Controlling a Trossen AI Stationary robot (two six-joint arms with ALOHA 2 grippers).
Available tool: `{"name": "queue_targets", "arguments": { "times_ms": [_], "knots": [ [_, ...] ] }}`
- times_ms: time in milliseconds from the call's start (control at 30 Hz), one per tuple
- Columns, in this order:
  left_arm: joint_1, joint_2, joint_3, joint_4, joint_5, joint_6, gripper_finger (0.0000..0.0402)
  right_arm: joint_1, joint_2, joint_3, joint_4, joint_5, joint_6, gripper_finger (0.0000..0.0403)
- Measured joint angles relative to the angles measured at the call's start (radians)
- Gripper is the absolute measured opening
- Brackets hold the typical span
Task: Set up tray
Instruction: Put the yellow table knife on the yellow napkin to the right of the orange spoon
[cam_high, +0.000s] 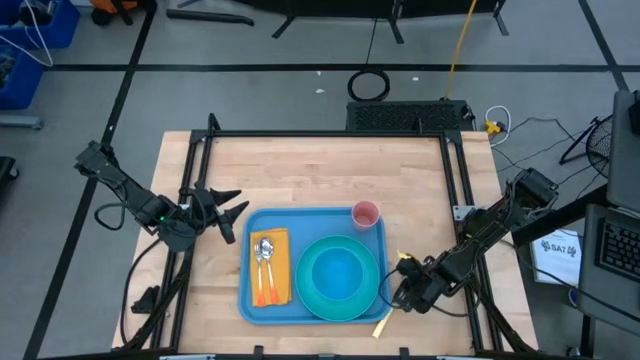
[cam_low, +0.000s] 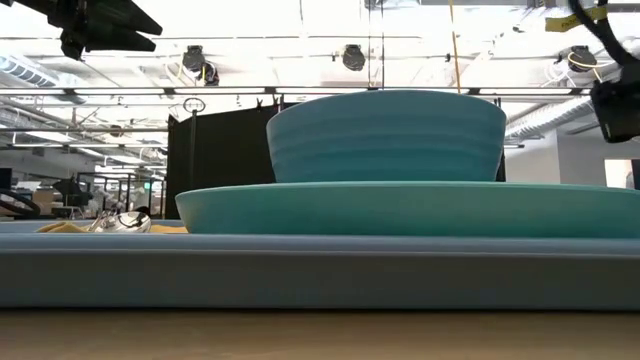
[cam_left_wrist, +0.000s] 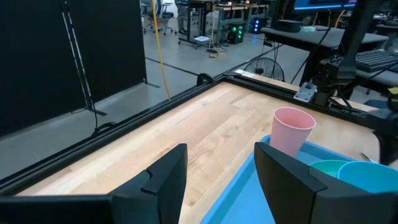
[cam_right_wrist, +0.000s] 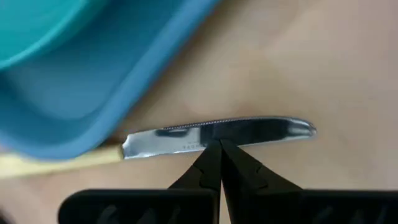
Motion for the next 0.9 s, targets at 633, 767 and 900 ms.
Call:
{"name": "queue_targets", "arguments": {
  "times_ms": [633,767,900],
  "knots": [
    [0.000,0.000,0.000,-0.015,0.000,0.000,0.0191,-0.026,-0.001,-0.006,-0.606,-0.047,0.189,0.0000],
    [0.002,0.000,0.000,-0.019,-0.001,-0.001,0.0191,-0.047,-0.035,-0.006,-0.619,0.041,0.196,0.0000],
    [0.002,0.000,0.000,-0.020,0.006,-0.002,0.0191,-0.019,-0.089,0.051,-0.776,0.083,0.256,0.0000]
  ]
}}
